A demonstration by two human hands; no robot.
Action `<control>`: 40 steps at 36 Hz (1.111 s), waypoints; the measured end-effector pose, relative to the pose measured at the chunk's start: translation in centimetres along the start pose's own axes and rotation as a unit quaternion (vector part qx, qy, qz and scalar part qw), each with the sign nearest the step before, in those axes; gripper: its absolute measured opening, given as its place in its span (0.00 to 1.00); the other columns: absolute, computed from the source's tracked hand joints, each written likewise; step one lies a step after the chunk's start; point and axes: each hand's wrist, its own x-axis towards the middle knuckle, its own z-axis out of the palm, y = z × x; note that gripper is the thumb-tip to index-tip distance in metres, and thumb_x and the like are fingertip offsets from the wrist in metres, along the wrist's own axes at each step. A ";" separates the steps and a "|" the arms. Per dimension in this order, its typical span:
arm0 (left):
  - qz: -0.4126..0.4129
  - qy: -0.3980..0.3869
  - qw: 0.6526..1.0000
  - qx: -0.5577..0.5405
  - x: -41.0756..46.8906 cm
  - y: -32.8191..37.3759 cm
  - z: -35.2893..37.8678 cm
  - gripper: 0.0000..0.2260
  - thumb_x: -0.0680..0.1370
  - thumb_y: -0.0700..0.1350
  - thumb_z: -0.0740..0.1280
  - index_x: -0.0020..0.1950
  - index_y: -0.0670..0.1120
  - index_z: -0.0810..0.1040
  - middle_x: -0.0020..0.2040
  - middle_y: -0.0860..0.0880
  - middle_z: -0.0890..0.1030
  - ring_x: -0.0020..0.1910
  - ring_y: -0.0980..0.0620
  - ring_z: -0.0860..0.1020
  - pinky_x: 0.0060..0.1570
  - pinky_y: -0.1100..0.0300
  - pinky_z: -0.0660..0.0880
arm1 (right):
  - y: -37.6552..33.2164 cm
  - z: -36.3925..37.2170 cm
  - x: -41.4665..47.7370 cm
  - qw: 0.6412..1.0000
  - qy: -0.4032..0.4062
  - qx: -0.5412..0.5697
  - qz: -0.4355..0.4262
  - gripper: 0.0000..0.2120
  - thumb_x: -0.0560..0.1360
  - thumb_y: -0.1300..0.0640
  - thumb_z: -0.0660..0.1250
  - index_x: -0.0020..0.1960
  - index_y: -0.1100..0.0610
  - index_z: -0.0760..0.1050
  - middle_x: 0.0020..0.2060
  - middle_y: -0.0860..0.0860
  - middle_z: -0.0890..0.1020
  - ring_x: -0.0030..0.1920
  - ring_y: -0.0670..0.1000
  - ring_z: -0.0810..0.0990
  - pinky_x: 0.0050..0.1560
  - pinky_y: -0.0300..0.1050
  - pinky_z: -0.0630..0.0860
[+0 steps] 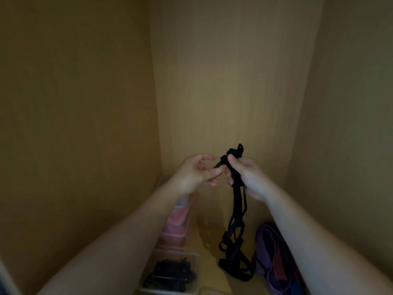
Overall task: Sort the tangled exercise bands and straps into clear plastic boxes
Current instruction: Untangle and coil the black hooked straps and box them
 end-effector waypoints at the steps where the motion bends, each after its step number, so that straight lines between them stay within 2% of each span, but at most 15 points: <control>1: -0.024 -0.011 1.000 -0.005 0.1 0.1 0.0 0.16 0.74 0.37 0.71 0.61 0.42 0.73 0.46 0.45 0.80 0.35 0.54 0.80 0.40 0.61 0.80 | 0.0 -0.1 -0.1 1.000 -0.009 -0.006 0.002 0.17 0.80 0.50 0.60 0.41 0.61 0.75 0.31 0.53 0.77 0.30 0.51 0.74 0.33 0.43 0.76; 3: -0.034 -0.023 0.999 0.032 0.1 0.1 0.2 0.14 0.73 0.36 0.72 0.58 0.42 0.75 0.44 0.46 0.79 0.33 0.57 0.80 0.37 0.64 0.79 | 0.0 0.0 -0.4 1.000 -0.021 -0.008 0.019 0.15 0.81 0.51 0.60 0.45 0.61 0.76 0.33 0.53 0.79 0.32 0.51 0.77 0.33 0.44 0.77; 6: -0.003 0.034 0.996 0.082 0.0 -0.2 1.1 0.10 0.72 0.33 0.73 0.50 0.42 0.77 0.38 0.48 0.77 0.27 0.60 0.76 0.30 0.67 0.76 | 0.1 0.4 -0.6 0.997 -0.021 0.017 0.074 0.13 0.82 0.52 0.58 0.52 0.60 0.77 0.35 0.53 0.82 0.35 0.50 0.79 0.31 0.44 0.76; 10: 0.065 0.079 0.977 0.186 -0.2 -1.0 1.7 0.07 0.72 0.37 0.74 0.47 0.42 0.78 0.35 0.51 0.75 0.30 0.57 0.72 0.29 0.69 0.69 | 0.3 0.3 -0.7 0.993 -0.015 0.021 0.118 0.13 0.82 0.52 0.59 0.57 0.60 0.76 0.38 0.55 0.83 0.35 0.49 0.80 0.28 0.41 0.73; 12: 0.114 0.086 0.952 0.271 -0.5 -1.3 1.5 0.05 0.74 0.39 0.73 0.47 0.41 0.78 0.36 0.49 0.75 0.33 0.54 0.71 0.30 0.67 0.66 | 0.4 0.2 -0.8 0.991 -0.019 0.020 0.135 0.13 0.81 0.53 0.60 0.58 0.60 0.76 0.41 0.56 0.82 0.33 0.49 0.79 0.29 0.40 0.71; 16: 0.210 0.090 0.876 0.425 -0.5 -2.0 0.9 0.02 0.75 0.33 0.67 0.44 0.37 0.78 0.41 0.45 0.73 0.41 0.44 0.75 0.39 0.57 0.68 | 0.6 0.3 -0.9 0.986 -0.035 0.055 0.155 0.16 0.79 0.49 0.62 0.60 0.59 0.76 0.44 0.55 0.81 0.29 0.47 0.73 0.28 0.37 0.66; 20: 0.228 0.074 0.848 0.472 -0.5 -2.9 1.3 0.05 0.75 0.31 0.65 0.45 0.37 0.80 0.44 0.41 0.74 0.40 0.43 0.76 0.39 0.50 0.73 | 1.0 1.0 -0.8 0.990 0.000 0.055 0.130 0.19 0.74 0.45 0.68 0.53 0.61 0.78 0.41 0.55 0.80 0.27 0.45 0.69 0.25 0.36 0.63; 22: 0.247 0.079 0.856 0.447 -0.5 -3.4 1.7 0.03 0.74 0.32 0.67 0.43 0.37 0.80 0.41 0.43 0.74 0.38 0.45 0.76 0.37 0.55 0.72 | 1.4 1.1 -0.8 0.991 0.035 0.059 0.112 0.16 0.75 0.48 0.69 0.47 0.62 0.77 0.36 0.54 0.79 0.25 0.46 0.68 0.22 0.36 0.61; 24: 0.236 0.096 0.889 0.381 -0.5 -3.6 1.8 0.02 0.73 0.36 0.72 0.44 0.39 0.81 0.42 0.47 0.74 0.38 0.52 0.74 0.39 0.63 0.70 | 1.7 0.9 -0.9 0.991 0.041 0.080 0.098 0.13 0.76 0.50 0.69 0.45 0.61 0.76 0.33 0.52 0.78 0.25 0.46 0.68 0.22 0.36 0.60; 28: 0.077 0.075 0.974 0.199 -1.3 -3.0 1.5 0.17 0.73 0.45 0.75 0.59 0.47 0.77 0.46 0.53 0.76 0.40 0.56 0.75 0.39 0.69 0.71 | 1.8 -0.3 -1.2 0.994 0.006 0.081 0.078 0.13 0.76 0.51 0.67 0.49 0.62 0.75 0.34 0.52 0.76 0.26 0.46 0.68 0.22 0.36 0.60; 31: -0.003 0.041 0.990 0.134 -1.2 -2.7 1.2 0.25 0.73 0.45 0.74 0.68 0.46 0.71 0.56 0.51 0.76 0.47 0.55 0.78 0.43 0.66 0.76 | 2.0 -0.7 -1.3 0.995 -0.028 0.079 0.063 0.17 0.74 0.49 0.67 0.51 0.63 0.74 0.40 0.58 0.77 0.26 0.46 0.69 0.23 0.36 0.62; 33: -0.013 0.030 0.996 0.082 -1.1 -2.7 1.4 0.22 0.74 0.40 0.73 0.66 0.41 0.73 0.52 0.49 0.78 0.42 0.56 0.78 0.38 0.67 0.76 | 2.1 -0.7 -1.4 0.995 -0.042 0.068 0.057 0.17 0.74 0.48 0.67 0.51 0.62 0.74 0.43 0.61 0.79 0.27 0.47 0.70 0.23 0.37 0.63; 35: -0.001 0.045 0.997 0.058 -1.0 -2.7 1.6 0.16 0.72 0.35 0.73 0.59 0.40 0.77 0.42 0.49 0.78 0.35 0.58 0.75 0.34 0.67 0.74 | 2.1 -0.5 -1.4 0.996 -0.045 0.050 0.060 0.13 0.77 0.51 0.65 0.52 0.61 0.74 0.42 0.59 0.83 0.27 0.48 0.70 0.24 0.37 0.64; 37: 0.015 0.077 0.994 0.072 -1.0 -2.7 1.7 0.12 0.71 0.34 0.75 0.50 0.44 0.77 0.38 0.50 0.76 0.33 0.58 0.73 0.33 0.67 0.72 | 2.1 -0.3 -1.4 0.996 -0.030 0.032 0.075 0.10 0.78 0.54 0.65 0.52 0.61 0.74 0.37 0.54 0.84 0.28 0.48 0.71 0.25 0.38 0.65; 40: 0.059 0.121 0.980 0.146 -1.2 -2.6 2.1 0.09 0.71 0.35 0.75 0.45 0.43 0.77 0.35 0.52 0.74 0.31 0.60 0.70 0.31 0.72 0.68 | 2.1 0.4 -1.3 0.996 0.010 0.012 0.092 0.06 0.77 0.57 0.67 0.47 0.60 0.75 0.33 0.53 0.80 0.29 0.49 0.72 0.26 0.39 0.65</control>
